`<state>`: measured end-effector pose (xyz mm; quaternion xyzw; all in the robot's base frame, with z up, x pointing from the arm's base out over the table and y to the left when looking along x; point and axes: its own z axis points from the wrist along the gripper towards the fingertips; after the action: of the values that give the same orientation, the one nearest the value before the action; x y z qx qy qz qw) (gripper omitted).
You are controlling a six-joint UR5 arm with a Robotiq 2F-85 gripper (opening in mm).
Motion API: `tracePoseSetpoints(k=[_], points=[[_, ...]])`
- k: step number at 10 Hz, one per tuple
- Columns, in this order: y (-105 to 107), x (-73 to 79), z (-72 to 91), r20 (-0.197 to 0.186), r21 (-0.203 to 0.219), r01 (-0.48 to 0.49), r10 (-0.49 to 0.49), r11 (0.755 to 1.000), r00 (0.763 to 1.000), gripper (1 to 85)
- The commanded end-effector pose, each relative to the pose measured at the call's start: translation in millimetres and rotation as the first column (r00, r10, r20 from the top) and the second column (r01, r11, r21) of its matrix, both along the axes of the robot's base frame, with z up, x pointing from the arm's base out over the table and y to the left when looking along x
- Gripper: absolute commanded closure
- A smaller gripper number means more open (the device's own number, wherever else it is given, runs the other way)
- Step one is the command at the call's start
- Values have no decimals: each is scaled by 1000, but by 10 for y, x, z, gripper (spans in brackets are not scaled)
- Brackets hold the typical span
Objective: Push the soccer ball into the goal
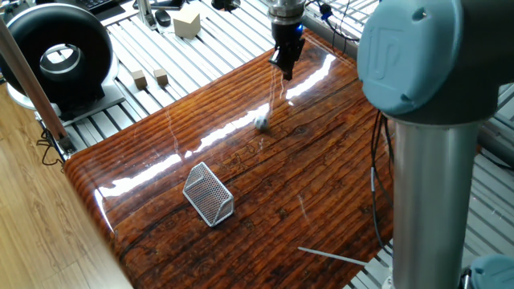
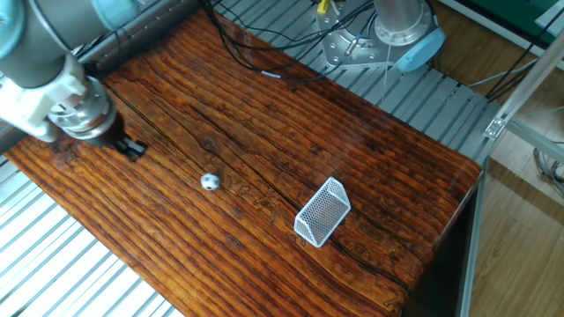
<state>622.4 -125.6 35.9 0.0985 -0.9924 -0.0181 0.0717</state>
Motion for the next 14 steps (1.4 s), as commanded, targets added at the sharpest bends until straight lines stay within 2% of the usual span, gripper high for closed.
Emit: tracePoseSetpoints(k=[1, 2, 3, 4, 6, 7, 8, 10, 11, 12, 13, 14], points=[[480, -103, 33, 25, 50, -8, 7, 999, 1000, 847], [545, -105, 45, 33, 37, -24, 22, 999, 999, 847], [673, -132, 40, 36, 52, -37, 35, 998, 999, 847], [896, -219, 20, 32, 85, -33, 30, 996, 999, 847], [1086, -231, -67, 67, 65, -96, 92, 993, 993, 847], [1185, -221, -124, 88, 84, -112, 104, 990, 991, 847], [1234, -325, -176, 74, 103, -118, 110, 988, 991, 847], [1331, -383, -204, 61, 129, -40, 32, 991, 998, 847], [1349, -529, -186, -2, 128, 26, -26, 991, 1000, 847], [1471, -595, -165, -33, 163, 91, -87, 982, 996, 847], [1543, -622, -154, -39, 186, 109, -103, 977, 994, 847], [1557, -646, -158, -34, 187, 112, -108, 976, 994, 847]])
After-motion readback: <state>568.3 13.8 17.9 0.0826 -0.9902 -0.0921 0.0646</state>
